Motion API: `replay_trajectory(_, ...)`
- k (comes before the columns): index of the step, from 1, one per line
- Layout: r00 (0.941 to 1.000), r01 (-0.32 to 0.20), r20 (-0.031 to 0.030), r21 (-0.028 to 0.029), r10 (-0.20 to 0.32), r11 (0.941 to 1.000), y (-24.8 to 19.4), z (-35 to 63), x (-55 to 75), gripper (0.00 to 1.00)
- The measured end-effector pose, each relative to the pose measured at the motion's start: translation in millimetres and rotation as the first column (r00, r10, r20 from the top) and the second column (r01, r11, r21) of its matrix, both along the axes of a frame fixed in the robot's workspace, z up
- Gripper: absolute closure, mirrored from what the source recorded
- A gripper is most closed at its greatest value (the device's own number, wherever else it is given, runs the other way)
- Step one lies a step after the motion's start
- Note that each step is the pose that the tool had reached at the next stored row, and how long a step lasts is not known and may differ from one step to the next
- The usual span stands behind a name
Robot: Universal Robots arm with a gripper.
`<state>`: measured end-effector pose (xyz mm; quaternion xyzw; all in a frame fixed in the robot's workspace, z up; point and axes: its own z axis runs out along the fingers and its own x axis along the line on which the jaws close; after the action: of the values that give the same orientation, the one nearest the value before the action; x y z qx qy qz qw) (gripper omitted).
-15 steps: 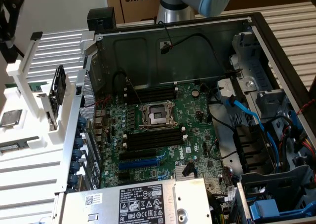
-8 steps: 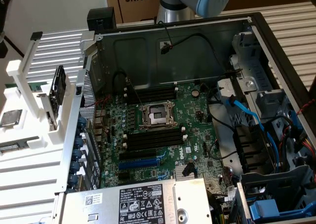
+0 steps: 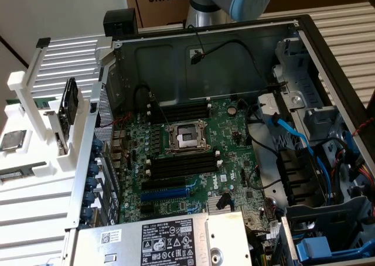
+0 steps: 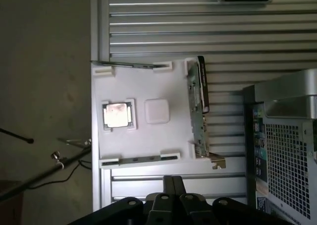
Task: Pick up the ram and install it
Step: 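Reach for the ram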
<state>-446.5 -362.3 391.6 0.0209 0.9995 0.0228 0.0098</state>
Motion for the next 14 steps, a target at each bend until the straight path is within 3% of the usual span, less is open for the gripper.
replay_trajectory(6, 1.0, -0.001, 0.0, 0.0, 0.001, 1.0, 8.0, -0.5, -27.5, 0.9)
replay_trajectory(11, 1.0, -0.002, 0.0, 0.0, 0.002, 1.0, 10.3, -0.8, -49.9, 0.9)
replay_trajectory(14, 1.0, -0.003, -0.0001, 0.0, 0.003, 1.0, 10.5, -0.7, -54.0, 0.9)
